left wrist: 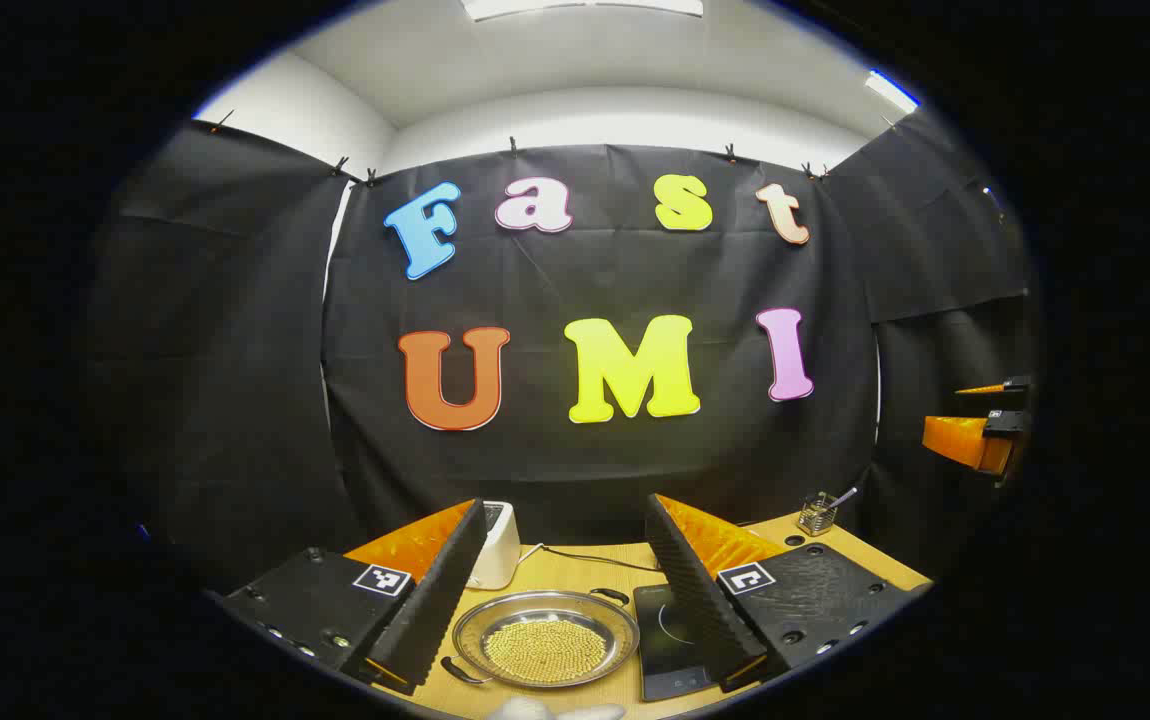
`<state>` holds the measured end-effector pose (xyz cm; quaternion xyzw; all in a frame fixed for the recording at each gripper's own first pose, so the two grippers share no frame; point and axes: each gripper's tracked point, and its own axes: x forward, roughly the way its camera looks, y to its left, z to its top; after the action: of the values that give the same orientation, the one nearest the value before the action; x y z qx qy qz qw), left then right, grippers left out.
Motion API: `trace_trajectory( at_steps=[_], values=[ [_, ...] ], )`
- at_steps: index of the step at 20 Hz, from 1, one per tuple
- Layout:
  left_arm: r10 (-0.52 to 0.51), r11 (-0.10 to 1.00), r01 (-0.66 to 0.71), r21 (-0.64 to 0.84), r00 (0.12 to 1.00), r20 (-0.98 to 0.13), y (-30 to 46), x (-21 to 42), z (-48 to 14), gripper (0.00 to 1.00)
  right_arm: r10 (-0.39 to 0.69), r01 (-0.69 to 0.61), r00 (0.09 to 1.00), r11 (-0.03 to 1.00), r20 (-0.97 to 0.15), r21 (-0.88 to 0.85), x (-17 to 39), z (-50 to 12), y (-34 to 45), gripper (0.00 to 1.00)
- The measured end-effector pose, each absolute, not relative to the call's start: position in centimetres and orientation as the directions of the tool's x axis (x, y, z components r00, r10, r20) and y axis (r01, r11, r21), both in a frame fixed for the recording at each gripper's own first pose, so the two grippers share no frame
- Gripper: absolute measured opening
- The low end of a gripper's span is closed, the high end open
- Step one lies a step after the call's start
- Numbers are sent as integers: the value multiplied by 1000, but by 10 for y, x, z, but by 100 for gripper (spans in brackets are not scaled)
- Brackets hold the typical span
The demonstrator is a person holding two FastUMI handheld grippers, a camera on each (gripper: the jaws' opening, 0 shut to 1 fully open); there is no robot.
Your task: First push the handle of the pot to place it horizontally, then grasp the pot with both hands and set it on the induction cooktop.
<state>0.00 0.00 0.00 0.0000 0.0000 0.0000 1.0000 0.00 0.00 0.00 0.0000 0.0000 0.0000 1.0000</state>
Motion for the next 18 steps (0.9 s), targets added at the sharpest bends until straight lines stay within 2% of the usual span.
trace_trajectory(
  at_steps=[18],
  values=[
    [8,1000,-8,6,1000,-10,5,-5,-5,95,-5,5,1000,1000,-8,7,-6,-5,1,96]
  ],
)
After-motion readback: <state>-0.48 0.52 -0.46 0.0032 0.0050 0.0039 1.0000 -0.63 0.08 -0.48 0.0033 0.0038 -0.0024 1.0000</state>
